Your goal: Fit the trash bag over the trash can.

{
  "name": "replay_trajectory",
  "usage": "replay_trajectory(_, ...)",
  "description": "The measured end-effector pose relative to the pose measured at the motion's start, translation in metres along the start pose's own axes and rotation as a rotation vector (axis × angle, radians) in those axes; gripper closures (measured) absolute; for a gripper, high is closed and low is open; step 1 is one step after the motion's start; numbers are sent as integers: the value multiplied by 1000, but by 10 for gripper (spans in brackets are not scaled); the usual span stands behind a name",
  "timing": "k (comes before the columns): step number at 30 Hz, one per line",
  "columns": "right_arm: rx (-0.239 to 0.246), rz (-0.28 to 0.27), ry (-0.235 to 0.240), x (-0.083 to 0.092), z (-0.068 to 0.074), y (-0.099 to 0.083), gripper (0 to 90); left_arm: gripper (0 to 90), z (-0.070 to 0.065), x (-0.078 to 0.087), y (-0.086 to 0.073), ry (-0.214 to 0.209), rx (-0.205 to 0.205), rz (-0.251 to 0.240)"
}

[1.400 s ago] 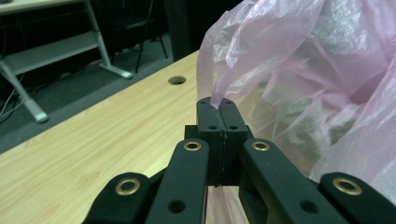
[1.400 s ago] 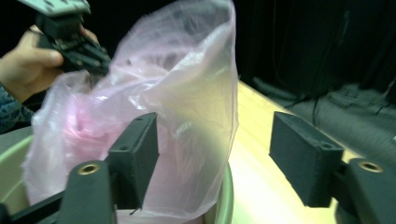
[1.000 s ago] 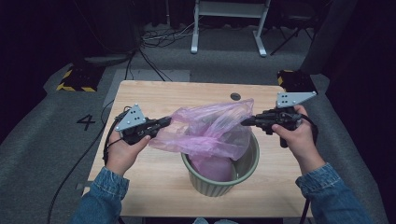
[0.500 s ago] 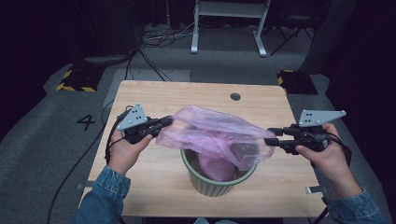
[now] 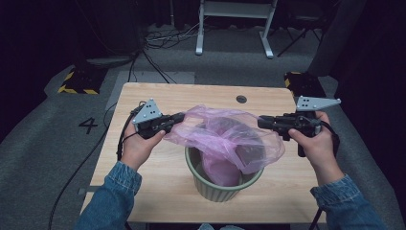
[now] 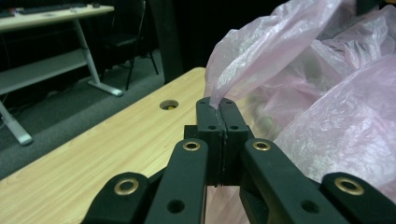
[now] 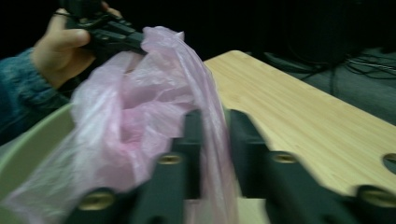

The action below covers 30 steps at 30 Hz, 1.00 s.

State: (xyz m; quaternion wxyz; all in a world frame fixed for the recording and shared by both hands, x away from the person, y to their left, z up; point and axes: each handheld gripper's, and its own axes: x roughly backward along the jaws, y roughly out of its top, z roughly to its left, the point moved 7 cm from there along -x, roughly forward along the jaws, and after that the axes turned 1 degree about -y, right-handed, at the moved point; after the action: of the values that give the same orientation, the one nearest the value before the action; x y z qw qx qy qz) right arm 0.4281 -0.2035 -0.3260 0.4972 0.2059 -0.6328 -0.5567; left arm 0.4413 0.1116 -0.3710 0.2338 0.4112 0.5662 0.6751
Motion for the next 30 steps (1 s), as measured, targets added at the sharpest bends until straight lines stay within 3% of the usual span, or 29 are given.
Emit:
replay_trajectory(4, -8, 18, -86, -9, -18, -4, 900, 890, 5, -8, -9, -2, 13, 28)
replay_trajectory(6, -17, 37, -107, -13, -24, -8, 900, 890, 7, -10, -14, -4, 25, 35)
replay_trajectory(9, -34, 68, -125, -21, -35, -17, 900, 886, 10, -18, -23, -39, 57, 67)
replay_trajectory(14, -72, 100, -128, -39, -48, -31, 900, 890, 12, -37, -36, -74, 77, 123)
replay_trajectory(21, -144, 187, -122, -46, -58, -68, 900, 894, 5, -36, -63, -141, 101, 194)
replay_trajectory(25, -195, 185, -77, -44, -56, -87, 900, 896, 0, -33, -73, -165, 115, 197)
replay_trajectory(30, -210, 187, -40, -37, -45, -108, 900, 896, -6, -27, -86, -178, 117, 200)
